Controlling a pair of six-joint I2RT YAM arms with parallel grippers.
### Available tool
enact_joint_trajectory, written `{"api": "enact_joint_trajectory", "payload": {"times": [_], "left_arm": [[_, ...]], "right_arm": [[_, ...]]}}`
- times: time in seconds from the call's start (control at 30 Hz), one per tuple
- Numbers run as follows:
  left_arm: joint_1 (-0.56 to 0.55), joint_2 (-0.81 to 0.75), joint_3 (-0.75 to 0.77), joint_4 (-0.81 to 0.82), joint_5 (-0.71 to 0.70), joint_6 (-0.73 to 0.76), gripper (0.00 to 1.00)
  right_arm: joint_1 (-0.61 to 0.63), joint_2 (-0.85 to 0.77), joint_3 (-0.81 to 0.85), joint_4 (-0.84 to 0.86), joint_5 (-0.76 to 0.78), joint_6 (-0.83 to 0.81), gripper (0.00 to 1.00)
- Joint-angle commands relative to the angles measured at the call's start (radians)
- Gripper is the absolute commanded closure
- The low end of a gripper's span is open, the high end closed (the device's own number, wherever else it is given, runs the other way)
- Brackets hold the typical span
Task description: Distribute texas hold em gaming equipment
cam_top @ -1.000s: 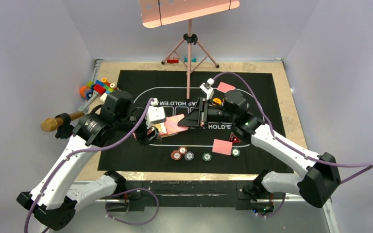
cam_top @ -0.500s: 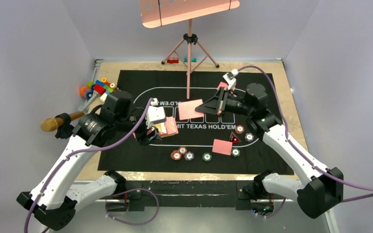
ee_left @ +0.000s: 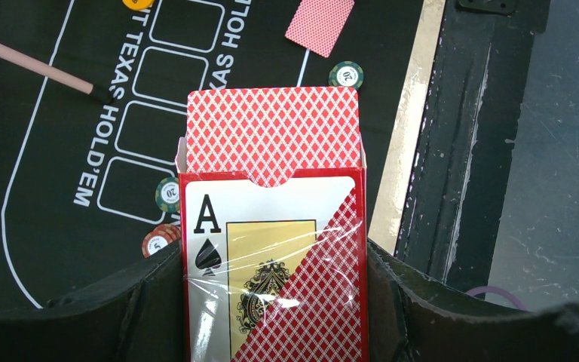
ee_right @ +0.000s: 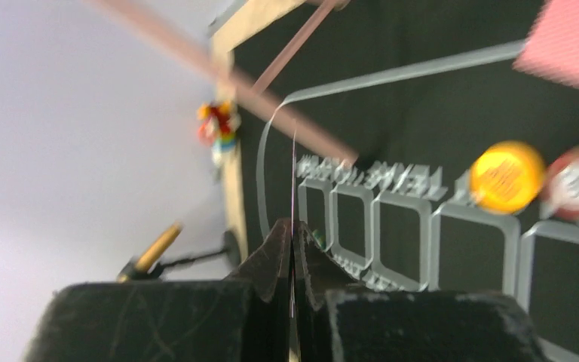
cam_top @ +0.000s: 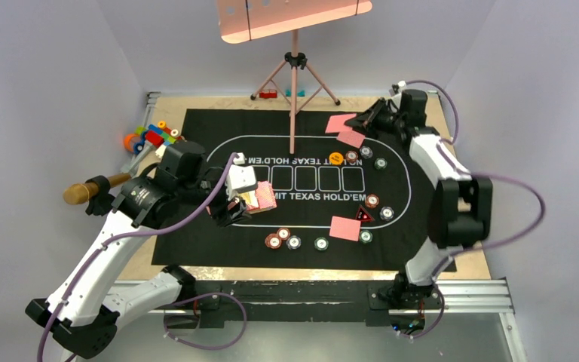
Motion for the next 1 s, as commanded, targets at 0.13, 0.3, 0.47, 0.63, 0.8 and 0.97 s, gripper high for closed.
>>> {"api": "enact_joint_trajectory", "payload": {"times": [0.13,0.3,0.47,0.63,0.8,0.97], "left_arm": [[-0.001,-0.021,0.046,0.036,0.021,0.009,1.0],[0.0,-0.023,0.046,0.025,0.016,0.018,1.0],[-0.001,-0.03,0.046,0.021,0.02,0.016,1.0],[0.0,-0.037,0.034,0.025,0.023,0.011,1.0],[0.0,-0.04,0.038,0.024,0.027,0.004,1.0],[-0.001,-0.047,0.031,0.022,0.026,0.009,1.0]], "right_arm": [[-0.039,0.44,0.462,-0.196,0.23,-0.194,1.0],[-0.065,0.536,0.543,-0.185,0.277,-0.199,1.0],[-0.061,0.522,0.511,-0.19,0.311,-0.148,1.0],[-0.062,0.467,0.355,-0.113,0.26,-0.056,1.0],[-0.072,0.473,0.315,-0.097,0.268,0.032,0.99],[-0.081,0.488,0.302,-0.046,0.281,0.091,0.98]]}}
